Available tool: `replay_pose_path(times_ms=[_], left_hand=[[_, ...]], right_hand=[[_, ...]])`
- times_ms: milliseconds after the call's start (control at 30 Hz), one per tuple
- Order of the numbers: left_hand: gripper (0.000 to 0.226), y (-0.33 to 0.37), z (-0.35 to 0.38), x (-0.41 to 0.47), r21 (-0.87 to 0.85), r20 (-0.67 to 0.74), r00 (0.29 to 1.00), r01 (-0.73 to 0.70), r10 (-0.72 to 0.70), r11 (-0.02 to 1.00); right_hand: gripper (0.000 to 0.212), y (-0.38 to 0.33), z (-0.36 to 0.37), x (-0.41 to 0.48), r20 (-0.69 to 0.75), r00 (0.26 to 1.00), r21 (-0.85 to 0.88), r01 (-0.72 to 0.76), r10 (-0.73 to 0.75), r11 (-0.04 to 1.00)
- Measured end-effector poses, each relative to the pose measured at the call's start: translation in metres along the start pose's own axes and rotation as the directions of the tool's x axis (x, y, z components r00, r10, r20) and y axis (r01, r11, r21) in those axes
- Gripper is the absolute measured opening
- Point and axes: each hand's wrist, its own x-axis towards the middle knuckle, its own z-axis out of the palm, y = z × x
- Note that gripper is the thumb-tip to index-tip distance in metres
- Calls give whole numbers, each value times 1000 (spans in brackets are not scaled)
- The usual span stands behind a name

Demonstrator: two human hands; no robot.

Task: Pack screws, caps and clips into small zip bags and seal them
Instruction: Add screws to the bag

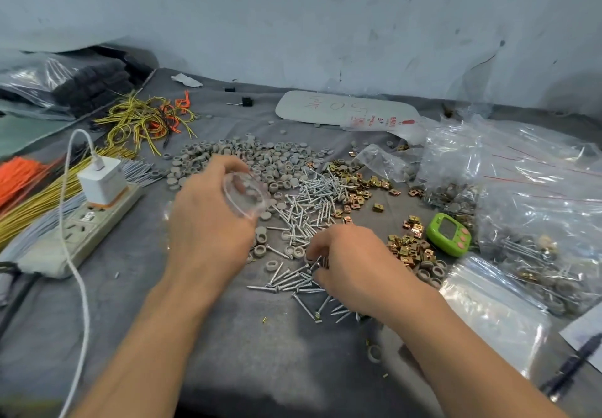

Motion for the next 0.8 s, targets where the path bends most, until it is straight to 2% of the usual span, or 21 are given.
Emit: replay_pose_path(times_ms=[67, 133, 267, 367, 467, 800], left_hand=[[60, -2, 9, -2, 138, 187, 982, 11, -36, 990], [52, -5, 15, -7, 225, 348, 933, 18, -97, 974], [50, -9, 15, -7, 232, 482, 872, -35, -84, 972], [47, -9, 13, -5, 200, 504, 861, -37, -70, 979], [42, -11, 10, -3, 152, 466, 881, 4, -75, 988], [38, -15, 7, -6, 120, 467, 881, 21, -75, 993]], right_hand=[[20, -3, 2, -1, -2, 999, -51, 35, -35, 998], [13, -4, 2, -1, 8, 998, -74, 57, -56, 996], [9, -6, -1, -2, 39, 998, -49, 60, -58, 997], [15, -8, 1, -3, 6, 997, -61, 74, -73, 995], [15, -13, 2, -5, -72, 992, -56, 97, -101, 994], [10, -25, 6, -3, 39, 997, -241, 74, -67, 968]])
